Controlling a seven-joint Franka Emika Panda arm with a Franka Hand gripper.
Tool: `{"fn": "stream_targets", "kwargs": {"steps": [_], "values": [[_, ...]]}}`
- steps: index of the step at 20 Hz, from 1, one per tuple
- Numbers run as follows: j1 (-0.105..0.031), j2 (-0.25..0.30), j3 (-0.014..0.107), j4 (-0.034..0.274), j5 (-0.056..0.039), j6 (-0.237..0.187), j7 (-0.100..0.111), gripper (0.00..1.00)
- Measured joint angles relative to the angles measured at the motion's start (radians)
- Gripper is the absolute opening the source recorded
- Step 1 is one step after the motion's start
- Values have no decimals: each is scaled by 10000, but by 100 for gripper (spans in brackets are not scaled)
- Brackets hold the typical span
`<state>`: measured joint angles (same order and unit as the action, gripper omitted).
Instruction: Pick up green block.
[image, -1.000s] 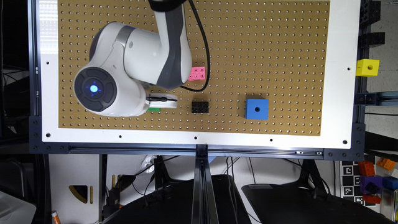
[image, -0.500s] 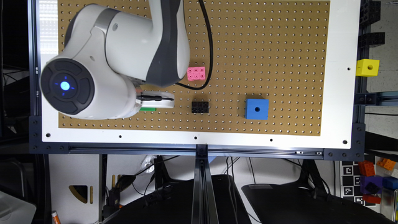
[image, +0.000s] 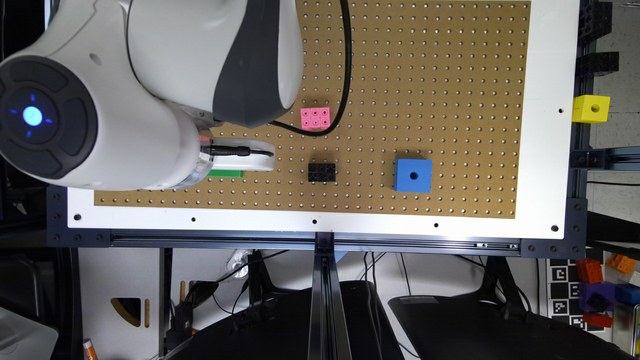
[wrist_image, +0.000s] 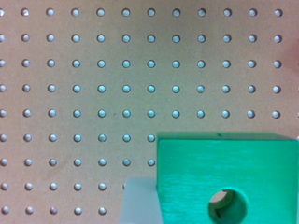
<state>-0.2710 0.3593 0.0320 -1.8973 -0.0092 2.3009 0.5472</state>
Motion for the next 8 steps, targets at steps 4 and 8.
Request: {"fn": "stream_targets", "kwargs": {"steps": [4, 8], "values": [[0, -116, 0, 4, 0, -52, 0, 0], [0, -254, 0, 3, 1, -147, 0, 0]]}}
